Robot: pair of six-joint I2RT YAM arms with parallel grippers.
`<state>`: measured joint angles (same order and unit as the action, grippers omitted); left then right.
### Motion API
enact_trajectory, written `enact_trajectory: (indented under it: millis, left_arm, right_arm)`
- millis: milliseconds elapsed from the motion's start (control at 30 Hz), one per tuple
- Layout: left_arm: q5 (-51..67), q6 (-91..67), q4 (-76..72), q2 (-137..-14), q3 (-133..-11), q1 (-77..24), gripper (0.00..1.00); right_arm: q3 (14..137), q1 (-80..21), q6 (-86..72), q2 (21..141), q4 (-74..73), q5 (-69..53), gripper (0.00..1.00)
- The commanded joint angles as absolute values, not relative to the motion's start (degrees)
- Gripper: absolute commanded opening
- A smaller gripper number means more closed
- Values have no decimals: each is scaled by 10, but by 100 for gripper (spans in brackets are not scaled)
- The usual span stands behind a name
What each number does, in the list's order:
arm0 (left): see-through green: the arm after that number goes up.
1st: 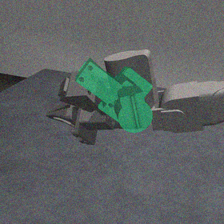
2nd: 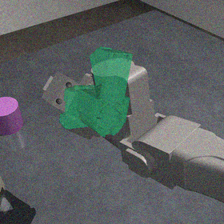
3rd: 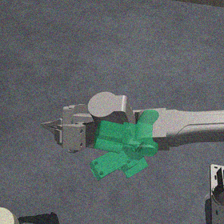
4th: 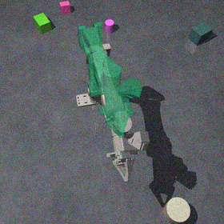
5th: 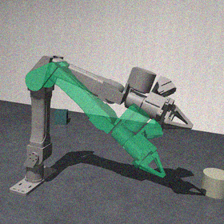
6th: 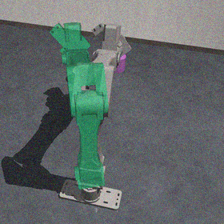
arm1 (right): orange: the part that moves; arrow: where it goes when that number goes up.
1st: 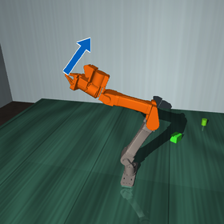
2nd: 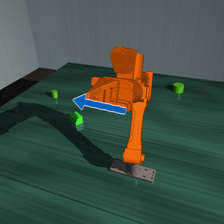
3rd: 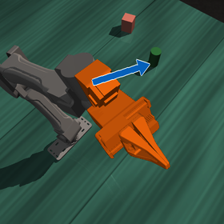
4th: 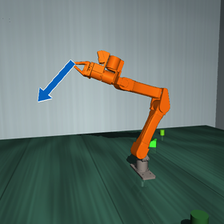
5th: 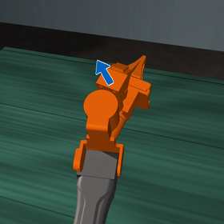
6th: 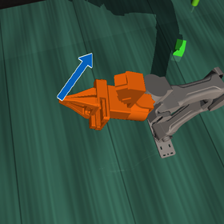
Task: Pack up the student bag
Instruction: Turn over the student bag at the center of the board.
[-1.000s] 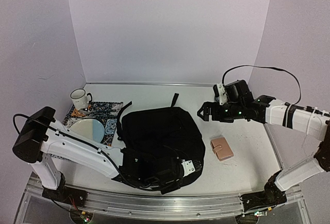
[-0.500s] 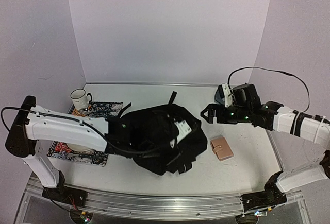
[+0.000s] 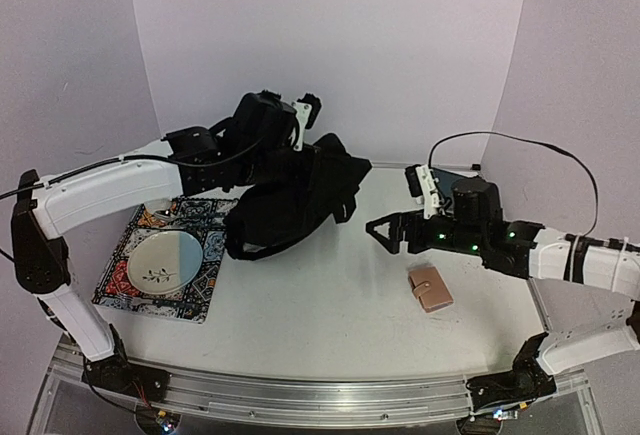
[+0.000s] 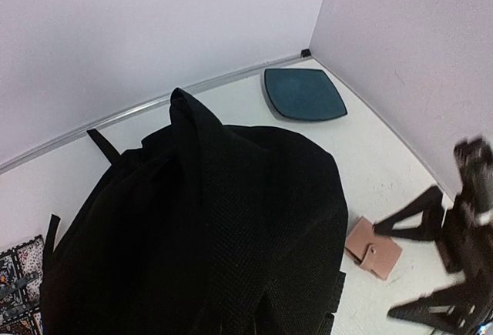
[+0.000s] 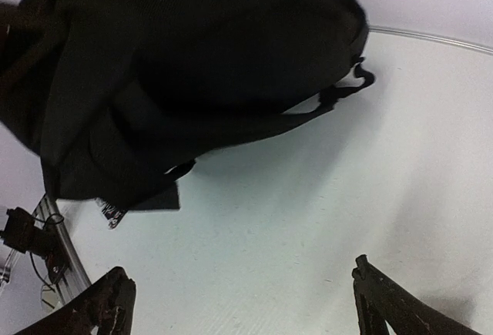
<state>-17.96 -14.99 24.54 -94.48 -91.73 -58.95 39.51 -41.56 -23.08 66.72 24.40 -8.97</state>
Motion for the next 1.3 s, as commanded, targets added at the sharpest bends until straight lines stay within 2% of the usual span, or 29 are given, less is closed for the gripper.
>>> enact_trajectory:
  millis: [0,233,533,833,900,967,1033,1100,1200,1267]
  left_arm:
    - [-181,-184,165,-946,-1032,-582,0]
    - [-163,-184,165,-972,-1107,-580,0]
    - [-152,-190,164,-984,-1152,-580,0]
    - [-138,-207,162,-1000,-1183,-580,0]
    - [-128,-210,163,-1004,-1192,-580,0]
    - [-120,-213,161,-1006,-1199,-580,0]
    - [-117,-211,160,-1006,-1204,-580,0]
    - [-116,-209,160,-1007,-1210,-580,0]
    - [-114,-205,158,-1008,-1220,-580,0]
    - [-112,-203,156,-1008,-1227,-580,0]
  right_arm:
    - [395,-474,-214,728,401,-99,98]
    - [451,-546,-201,833,513,-50,98]
    - [519,-570,-190,897,588,-21,98]
    - [547,-574,-246,892,553,153,97]
    - [556,-574,-241,888,534,186,84]
    - [565,-575,-223,884,514,209,62]
    - [575,-574,-195,877,489,225,36]
    - [583,-574,-167,868,462,239,18]
    - [600,-573,-113,846,407,278,1]
    - [616,-574,-61,829,371,310,0]
